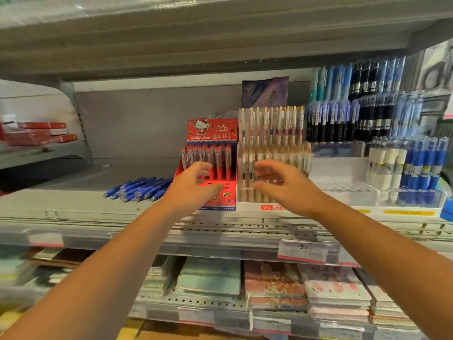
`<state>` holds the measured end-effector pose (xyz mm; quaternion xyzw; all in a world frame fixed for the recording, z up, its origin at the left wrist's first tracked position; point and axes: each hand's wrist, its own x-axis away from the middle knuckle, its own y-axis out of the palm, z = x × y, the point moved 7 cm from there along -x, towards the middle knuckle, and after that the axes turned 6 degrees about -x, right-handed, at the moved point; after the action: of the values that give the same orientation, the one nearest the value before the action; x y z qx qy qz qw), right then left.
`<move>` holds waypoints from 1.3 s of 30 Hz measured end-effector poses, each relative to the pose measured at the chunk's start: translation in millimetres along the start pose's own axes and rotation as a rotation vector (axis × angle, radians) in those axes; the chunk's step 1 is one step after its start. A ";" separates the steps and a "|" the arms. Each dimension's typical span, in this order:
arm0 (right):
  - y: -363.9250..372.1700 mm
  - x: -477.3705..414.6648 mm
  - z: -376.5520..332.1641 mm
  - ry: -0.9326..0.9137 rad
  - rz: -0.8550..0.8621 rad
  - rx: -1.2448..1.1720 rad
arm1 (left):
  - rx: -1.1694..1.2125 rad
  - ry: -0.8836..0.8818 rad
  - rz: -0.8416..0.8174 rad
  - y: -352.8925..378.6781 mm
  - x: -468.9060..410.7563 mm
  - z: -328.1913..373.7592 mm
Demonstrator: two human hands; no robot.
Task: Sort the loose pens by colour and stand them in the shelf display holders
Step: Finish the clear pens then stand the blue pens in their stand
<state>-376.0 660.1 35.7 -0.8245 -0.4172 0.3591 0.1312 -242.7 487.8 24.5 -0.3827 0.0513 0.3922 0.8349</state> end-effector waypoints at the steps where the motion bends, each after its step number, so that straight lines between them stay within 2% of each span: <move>1: 10.1 -3.1 -3.7 0.001 -0.028 0.000 | -0.004 -0.019 0.007 -8.3 3.7 -5.6; 13: 139.7 -60.5 -53.2 0.079 -0.129 -0.158 | -0.032 -0.102 0.049 -131.2 25.8 -93.6; 19: 211.3 -113.6 -74.6 0.143 -0.066 -0.248 | -0.001 -0.124 -0.003 -191.2 3.5 -149.4; 24: 261.2 -157.8 -78.6 0.193 -0.063 -0.213 | 0.029 -0.148 -0.085 -215.5 -23.0 -195.9; 28: 283.0 -189.7 -65.0 0.254 -0.105 -0.065 | 0.024 -0.185 -0.158 -210.5 -54.3 -228.6; 32: 288.0 -220.9 -52.2 0.305 -0.202 0.214 | -0.079 -0.277 -0.197 -198.7 -93.0 -253.3; 35: 294.5 -239.0 -40.4 0.375 -0.355 0.386 | -0.153 -0.433 -0.267 -188.7 -113.6 -263.0; 39: 311.3 -256.0 -26.1 0.411 -0.618 0.563 | -0.301 -0.555 -0.503 -168.3 -134.9 -265.3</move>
<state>-273.8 269.8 17.1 -0.6480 -0.4947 0.2314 0.5309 -161.7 157.3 -8.8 -0.3810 -0.3294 0.2672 0.8215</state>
